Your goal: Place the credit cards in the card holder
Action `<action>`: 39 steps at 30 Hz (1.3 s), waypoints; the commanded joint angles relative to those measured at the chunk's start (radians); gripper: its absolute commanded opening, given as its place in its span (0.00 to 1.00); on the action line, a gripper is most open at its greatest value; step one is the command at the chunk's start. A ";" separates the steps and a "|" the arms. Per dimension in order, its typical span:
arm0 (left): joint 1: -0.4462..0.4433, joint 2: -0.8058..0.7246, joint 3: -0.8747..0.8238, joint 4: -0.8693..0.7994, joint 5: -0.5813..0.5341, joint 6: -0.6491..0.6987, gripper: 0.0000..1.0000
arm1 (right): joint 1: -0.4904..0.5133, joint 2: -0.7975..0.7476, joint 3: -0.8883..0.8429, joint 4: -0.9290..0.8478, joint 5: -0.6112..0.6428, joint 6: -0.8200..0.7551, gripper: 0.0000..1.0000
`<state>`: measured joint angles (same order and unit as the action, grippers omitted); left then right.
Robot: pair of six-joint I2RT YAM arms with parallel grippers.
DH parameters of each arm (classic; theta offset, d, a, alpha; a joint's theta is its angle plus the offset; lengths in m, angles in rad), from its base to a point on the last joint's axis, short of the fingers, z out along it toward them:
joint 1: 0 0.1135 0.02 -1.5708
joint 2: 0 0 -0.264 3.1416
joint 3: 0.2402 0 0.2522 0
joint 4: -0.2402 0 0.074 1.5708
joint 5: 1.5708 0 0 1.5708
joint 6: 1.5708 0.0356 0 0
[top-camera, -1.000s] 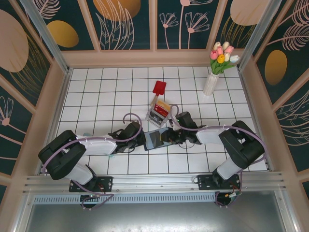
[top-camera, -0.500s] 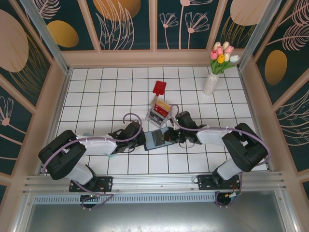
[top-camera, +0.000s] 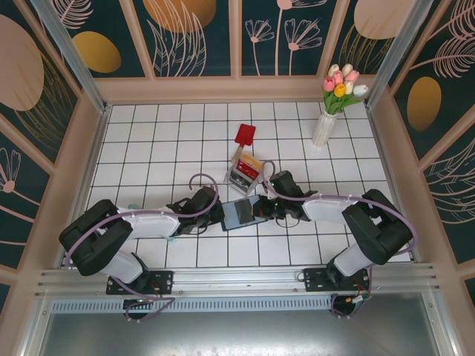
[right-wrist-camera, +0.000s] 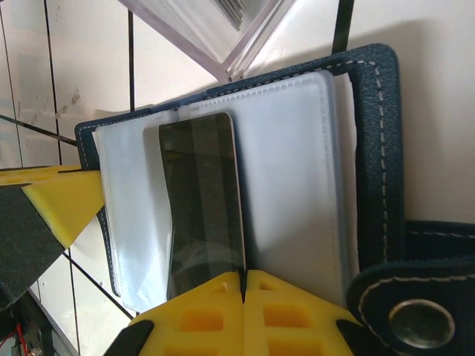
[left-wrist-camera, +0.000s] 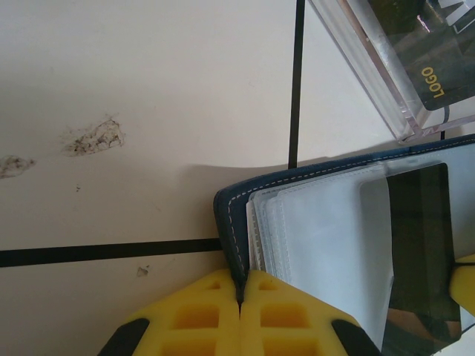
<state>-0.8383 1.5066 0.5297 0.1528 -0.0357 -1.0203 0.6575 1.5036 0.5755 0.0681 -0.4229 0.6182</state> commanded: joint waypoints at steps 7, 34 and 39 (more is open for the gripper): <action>-0.002 0.042 -0.017 -0.076 -0.012 0.026 0.04 | -0.007 -0.076 0.027 -0.154 0.120 -0.054 0.00; -0.002 0.047 -0.010 -0.067 -0.005 0.029 0.04 | -0.026 -0.023 0.007 0.065 -0.176 0.015 0.20; -0.002 0.047 -0.007 -0.070 -0.006 0.030 0.04 | -0.017 0.001 0.024 0.066 -0.174 0.016 0.21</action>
<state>-0.8379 1.5105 0.5316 0.1551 -0.0357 -1.0130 0.6296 1.4948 0.5697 0.1028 -0.5774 0.6281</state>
